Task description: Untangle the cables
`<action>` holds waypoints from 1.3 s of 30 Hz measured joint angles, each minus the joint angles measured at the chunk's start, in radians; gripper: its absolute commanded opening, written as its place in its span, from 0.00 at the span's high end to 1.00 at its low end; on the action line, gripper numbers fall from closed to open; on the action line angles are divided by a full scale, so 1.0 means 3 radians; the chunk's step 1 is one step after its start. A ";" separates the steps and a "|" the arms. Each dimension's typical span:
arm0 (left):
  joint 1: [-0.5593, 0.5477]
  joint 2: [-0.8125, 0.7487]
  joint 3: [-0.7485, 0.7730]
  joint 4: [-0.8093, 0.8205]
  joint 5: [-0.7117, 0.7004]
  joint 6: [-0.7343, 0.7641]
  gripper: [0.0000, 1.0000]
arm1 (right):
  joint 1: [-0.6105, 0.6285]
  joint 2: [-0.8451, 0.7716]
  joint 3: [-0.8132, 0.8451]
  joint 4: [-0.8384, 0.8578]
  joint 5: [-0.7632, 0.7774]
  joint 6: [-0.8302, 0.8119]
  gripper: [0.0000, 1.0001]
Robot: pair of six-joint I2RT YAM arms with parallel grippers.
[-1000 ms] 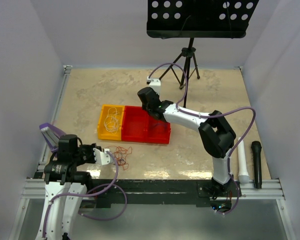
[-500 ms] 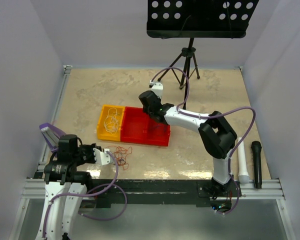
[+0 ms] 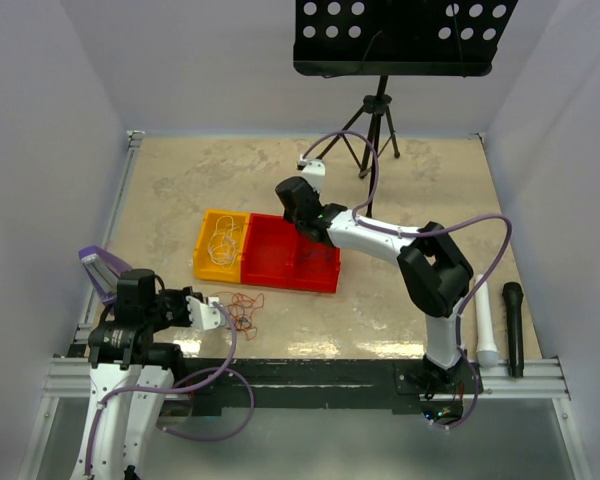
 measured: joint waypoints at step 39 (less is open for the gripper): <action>-0.0015 -0.0023 0.0014 0.0033 0.0006 -0.0141 1.00 | 0.0173 -0.0581 -0.1364 0.0398 -0.0285 0.0525 1.00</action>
